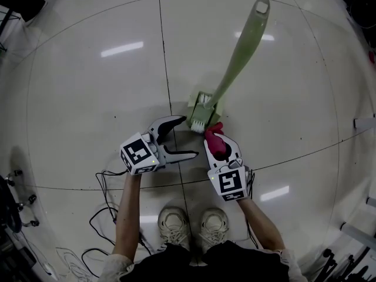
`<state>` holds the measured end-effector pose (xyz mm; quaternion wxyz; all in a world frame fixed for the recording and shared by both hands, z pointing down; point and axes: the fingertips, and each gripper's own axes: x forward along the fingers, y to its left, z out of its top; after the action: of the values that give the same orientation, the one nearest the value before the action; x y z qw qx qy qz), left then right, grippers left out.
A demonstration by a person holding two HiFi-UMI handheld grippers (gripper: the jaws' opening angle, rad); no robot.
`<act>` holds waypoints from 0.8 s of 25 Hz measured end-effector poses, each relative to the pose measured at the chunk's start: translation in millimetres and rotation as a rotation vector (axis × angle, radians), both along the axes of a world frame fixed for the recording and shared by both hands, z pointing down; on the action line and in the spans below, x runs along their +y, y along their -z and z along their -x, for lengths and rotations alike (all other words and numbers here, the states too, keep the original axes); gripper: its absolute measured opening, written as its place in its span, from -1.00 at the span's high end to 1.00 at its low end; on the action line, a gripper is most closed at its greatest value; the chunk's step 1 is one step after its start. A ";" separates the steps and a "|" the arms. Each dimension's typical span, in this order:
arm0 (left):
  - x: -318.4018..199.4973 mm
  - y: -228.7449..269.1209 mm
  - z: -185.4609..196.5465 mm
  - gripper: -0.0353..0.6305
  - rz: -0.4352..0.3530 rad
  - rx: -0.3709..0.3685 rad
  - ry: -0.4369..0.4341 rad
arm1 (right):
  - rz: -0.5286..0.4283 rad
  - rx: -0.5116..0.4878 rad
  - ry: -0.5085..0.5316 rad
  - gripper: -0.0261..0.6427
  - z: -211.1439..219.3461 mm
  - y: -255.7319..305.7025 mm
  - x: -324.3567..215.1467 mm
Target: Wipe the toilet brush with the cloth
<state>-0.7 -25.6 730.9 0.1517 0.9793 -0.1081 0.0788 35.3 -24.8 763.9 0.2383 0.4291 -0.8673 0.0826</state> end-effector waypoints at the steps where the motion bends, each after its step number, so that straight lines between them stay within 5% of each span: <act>1: -7.0 2.0 4.9 -0.40 -0.011 0.006 0.033 | 0.003 0.000 0.005 0.72 2.4 -0.2 1.9; 4: -30.5 6.8 13.4 -0.40 -0.042 0.007 0.073 | 0.005 0.000 0.023 0.72 6.6 -0.4 4.9; 16: -83.2 21.6 -17.9 -0.40 -0.067 0.010 -0.097 | 0.025 -0.018 0.049 0.72 10.7 -1.3 3.2; 20: -87.4 24.6 -21.9 -0.40 -0.062 0.036 -0.093 | 0.031 -0.023 0.056 0.72 11.8 -1.8 4.2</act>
<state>21.2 -113.0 706.3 0.1196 0.9887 -0.0622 0.0649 23.4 -20.7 765.7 0.2370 0.4000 -0.8803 0.0942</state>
